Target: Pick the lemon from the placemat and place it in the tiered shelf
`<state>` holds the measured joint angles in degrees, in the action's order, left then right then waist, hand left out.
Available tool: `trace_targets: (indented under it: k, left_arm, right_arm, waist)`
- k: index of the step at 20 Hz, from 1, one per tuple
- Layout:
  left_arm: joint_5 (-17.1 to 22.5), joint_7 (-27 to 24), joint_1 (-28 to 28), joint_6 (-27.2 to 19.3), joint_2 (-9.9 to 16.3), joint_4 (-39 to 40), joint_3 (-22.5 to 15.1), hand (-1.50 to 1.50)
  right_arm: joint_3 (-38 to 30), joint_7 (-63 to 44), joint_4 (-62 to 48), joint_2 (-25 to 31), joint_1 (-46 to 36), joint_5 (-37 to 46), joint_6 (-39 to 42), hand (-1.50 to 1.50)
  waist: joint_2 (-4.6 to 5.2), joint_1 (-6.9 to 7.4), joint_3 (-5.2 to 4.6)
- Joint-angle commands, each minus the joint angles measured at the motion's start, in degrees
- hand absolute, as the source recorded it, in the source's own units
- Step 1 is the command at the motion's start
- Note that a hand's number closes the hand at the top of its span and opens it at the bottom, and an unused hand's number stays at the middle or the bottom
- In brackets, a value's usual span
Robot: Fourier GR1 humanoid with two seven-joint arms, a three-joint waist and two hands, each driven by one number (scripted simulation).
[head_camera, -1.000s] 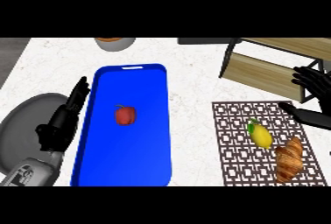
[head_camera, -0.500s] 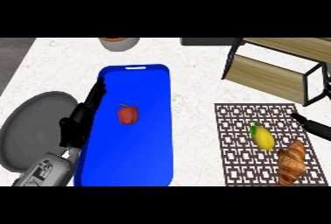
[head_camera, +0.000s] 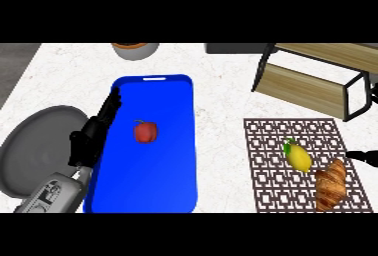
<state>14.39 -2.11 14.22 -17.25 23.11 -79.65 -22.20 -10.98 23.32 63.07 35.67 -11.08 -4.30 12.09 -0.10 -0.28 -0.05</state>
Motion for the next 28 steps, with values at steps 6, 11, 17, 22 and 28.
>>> trace_targets:
  k: [6, 11, 17, 22, 28]
  left_arm:
    - [-1.48, 0.02, -1.31, 0.23, -1.63, 0.85, 0.45, 0.0]
    - [-3.44, -3.39, -1.05, -0.48, -3.93, 3.0, -0.07, 0.0]
    - [-1.18, -2.07, -4.59, 3.98, 0.08, -0.74, 3.71, 0.0]
    - [-6.25, -0.43, -4.88, 1.67, -4.63, -1.21, 2.69, 0.0]
    - [-7.55, 1.3, -4.97, 5.09, -5.04, -3.53, 6.32, 0.0]
  right_arm:
    - [9.63, -21.48, 21.22, 5.31, 2.24, 7.99, 1.98, -1.5]
    - [13.81, -28.52, 25.4, 12.2, 1.33, 14.32, 7.29, -1.5]
    - [17.06, -44.29, 40.91, 10.1, 4.63, 16.73, 9.09, -1.5]
    - [14.5, -51.5, 49.47, 7.17, 7.22, 16.6, 12.41, -1.5]
    - [18.85, -51.93, 49.43, -1.38, 6.48, 27.1, 10.03, -1.5]
  waist:
    - [-0.32, -0.62, -0.15]
    - [0.07, -0.15, -0.11]
    - [-0.13, 0.07, -0.03]
    - [-0.07, -0.01, 0.01]
    - [0.04, 0.34, 0.03]
